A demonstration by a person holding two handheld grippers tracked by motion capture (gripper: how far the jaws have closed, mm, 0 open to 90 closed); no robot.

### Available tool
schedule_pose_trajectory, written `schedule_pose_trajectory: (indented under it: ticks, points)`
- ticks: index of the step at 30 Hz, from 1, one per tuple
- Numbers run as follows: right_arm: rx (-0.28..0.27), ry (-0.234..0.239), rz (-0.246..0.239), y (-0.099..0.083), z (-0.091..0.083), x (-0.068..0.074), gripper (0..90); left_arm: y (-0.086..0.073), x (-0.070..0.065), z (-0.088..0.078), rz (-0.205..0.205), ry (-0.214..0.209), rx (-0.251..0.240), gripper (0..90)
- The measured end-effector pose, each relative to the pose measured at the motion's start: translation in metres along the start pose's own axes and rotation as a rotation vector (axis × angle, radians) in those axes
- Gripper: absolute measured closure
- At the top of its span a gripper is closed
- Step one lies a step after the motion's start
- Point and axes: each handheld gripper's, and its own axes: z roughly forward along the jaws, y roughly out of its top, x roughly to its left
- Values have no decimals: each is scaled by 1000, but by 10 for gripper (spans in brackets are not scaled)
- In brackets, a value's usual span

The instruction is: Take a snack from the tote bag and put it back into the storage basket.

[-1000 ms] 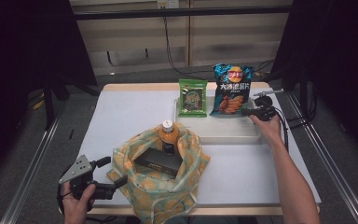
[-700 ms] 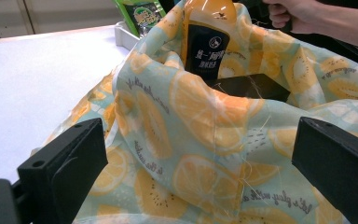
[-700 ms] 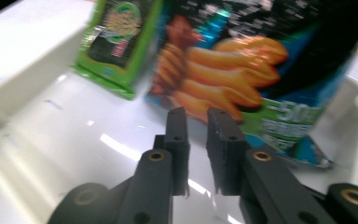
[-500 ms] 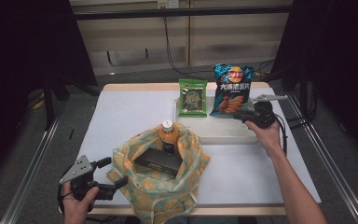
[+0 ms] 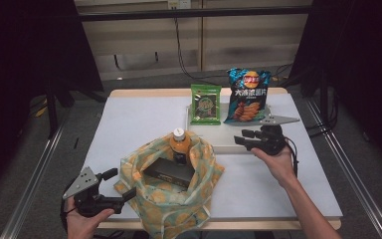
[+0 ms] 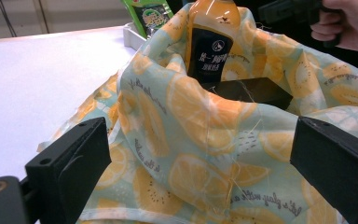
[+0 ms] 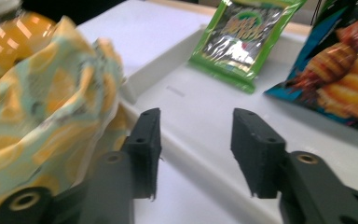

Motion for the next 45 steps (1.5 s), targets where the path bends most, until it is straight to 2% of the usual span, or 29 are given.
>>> schedule_pose_trajectory:
  ticks: [1,2,3,6,7,10,11,12,13,15,16,17,18,22,23,24,26,27,28,30,33,35,39,40,41,42,43,44,45]
  points:
    - [12,11,0,-3,-1,8,515,1,-1,0,-5,-4,-7,45]
    - [12,11,0,-3,-1,8,515,1,-1,0,-5,-4,-7,48]
    - [2,14,1,-5,-5,15,514,2,-3,-1,14,-7,-16,57]
    - [-11,29,-3,-5,-9,22,510,3,-5,-2,26,-6,-22,85]
    - [-19,40,-17,-4,-12,30,507,3,-5,-1,31,-17,-17,124]
    - [-29,57,-18,-2,-13,39,502,3,-6,0,29,-31,-4,183]
    - [-30,74,-38,0,-13,47,493,4,-7,-1,24,-32,3,208]
    - [-30,74,-38,0,-13,47,493,4,-7,-1,24,-32,3,227]
    - [-29,100,-56,1,-12,57,491,4,-8,-1,16,-49,0,269]
    - [-30,124,-63,1,-11,65,493,5,-8,-1,19,-48,11,317]
    - [-30,124,-63,1,-11,65,493,5,-7,0,15,-67,5,317]
    - [-25,152,-76,2,-9,75,507,6,-7,2,26,-73,14,383]
    - [-23,160,-83,3,-8,77,515,7,-7,3,25,-91,5,407]
    - [-21,196,-92,5,-5,89,524,10,-10,6,43,-113,9,500]
    - [-21,209,-94,7,-4,92,524,11,-10,8,53,-136,5,500]
    - [-20,226,-100,8,-1,99,513,13,-11,11,64,-132,15,526]
    - [-16,235,-99,8,1,102,501,14,-12,14,55,-151,8,552]
    - [-9,253,-103,8,7,108,463,16,-12,18,31,-169,3,556]
    - [-9,253,-103,8,7,108,463,16,-12,18,31,-169,3,557]
    - [13,271,-123,8,15,116,414,22,-14,25,70,-132,33,566]
    - [32,277,-126,9,21,119,390,28,-13,31,66,-146,32,579]
    - [46,284,-138,9,30,125,369,36,-10,43,45,-181,38,584]
    - [55,266,-151,6,38,130,368,32,-6,55,81,-148,53,625]
    - [53,265,-142,5,41,131,384,26,-4,59,62,-157,60,634]
    - [86,247,-166,1,45,133,584,20,-4,61,80,-156,93,647]
    - [81,238,-184,-1,44,134,671,17,-4,61,89,-146,109,647]
    - [78,241,-181,-4,43,133,748,13,-4,60,83,-151,115,647]
    - [78,241,-181,-4,43,133,748,13,-4,60,83,-151,115,650]
    - [76,244,-165,-5,42,131,833,11,-3,59,83,-155,123,650]
